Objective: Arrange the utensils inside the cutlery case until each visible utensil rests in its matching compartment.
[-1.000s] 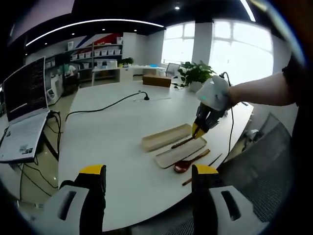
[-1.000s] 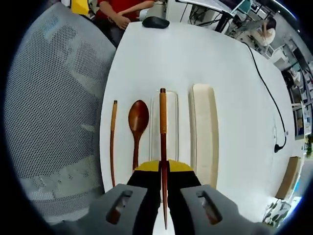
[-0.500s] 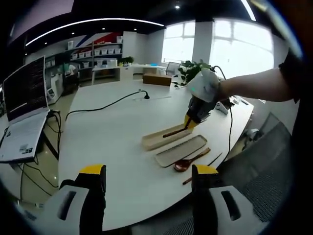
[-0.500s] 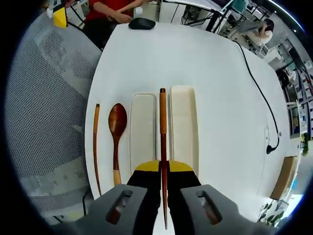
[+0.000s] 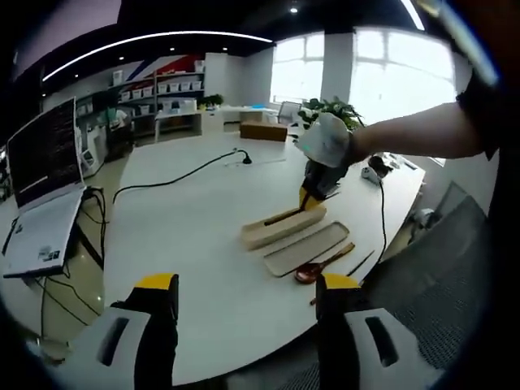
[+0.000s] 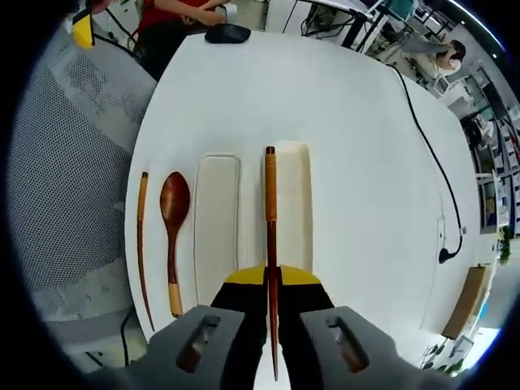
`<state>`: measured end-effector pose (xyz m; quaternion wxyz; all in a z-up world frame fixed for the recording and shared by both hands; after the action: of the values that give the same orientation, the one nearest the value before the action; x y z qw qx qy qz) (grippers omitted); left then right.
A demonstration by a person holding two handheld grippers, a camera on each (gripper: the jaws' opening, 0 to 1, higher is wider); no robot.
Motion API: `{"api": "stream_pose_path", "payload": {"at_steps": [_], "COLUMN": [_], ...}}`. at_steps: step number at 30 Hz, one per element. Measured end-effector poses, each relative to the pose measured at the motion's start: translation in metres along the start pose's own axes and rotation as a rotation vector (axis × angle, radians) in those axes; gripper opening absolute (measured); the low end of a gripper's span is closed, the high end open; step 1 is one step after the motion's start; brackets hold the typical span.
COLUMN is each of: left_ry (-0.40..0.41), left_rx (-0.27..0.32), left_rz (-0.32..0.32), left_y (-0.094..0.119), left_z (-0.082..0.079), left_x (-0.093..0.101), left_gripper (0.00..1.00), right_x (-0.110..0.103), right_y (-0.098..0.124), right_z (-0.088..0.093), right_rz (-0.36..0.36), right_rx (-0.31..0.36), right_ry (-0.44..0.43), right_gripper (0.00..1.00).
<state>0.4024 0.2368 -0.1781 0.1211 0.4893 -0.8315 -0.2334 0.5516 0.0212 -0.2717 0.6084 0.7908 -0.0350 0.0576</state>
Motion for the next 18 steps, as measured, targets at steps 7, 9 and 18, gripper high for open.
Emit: {"api": "stream_pose_path", "payload": {"at_steps": [7,9,18], "left_ry": [0.038,0.039,0.005], "left_rx": [-0.002,-0.006,-0.002], "left_rz": [0.006,0.007,-0.044], "left_y": [-0.001,-0.001,0.002], "left_z": [0.001,0.002,0.001], "left_x": [-0.001,-0.001,-0.012], "left_gripper": [0.69,0.69,0.66], "right_x": [0.009,0.011,0.016], "right_y": [-0.012,-0.017,-0.033], "right_z": [-0.007,-0.008,-0.012], "right_rz": [-0.012,-0.017,-0.021], "right_rx": [-0.013,-0.015,-0.020], "right_ry": [0.005,0.012,0.015], "right_gripper": [0.00,0.00,0.00]}}
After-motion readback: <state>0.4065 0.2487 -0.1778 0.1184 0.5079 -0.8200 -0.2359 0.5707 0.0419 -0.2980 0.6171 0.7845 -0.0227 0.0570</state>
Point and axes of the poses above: the point that each gripper's makers call its tool centre point, and the gripper's own axes: y roughly backward along the fingers, x roughly to its right, z roughly out of its underside, the point moved 3 cm from there along y, roughly backward along the fingers, and after that the axes turned 4 degrees about x, right-handed, at the moved point
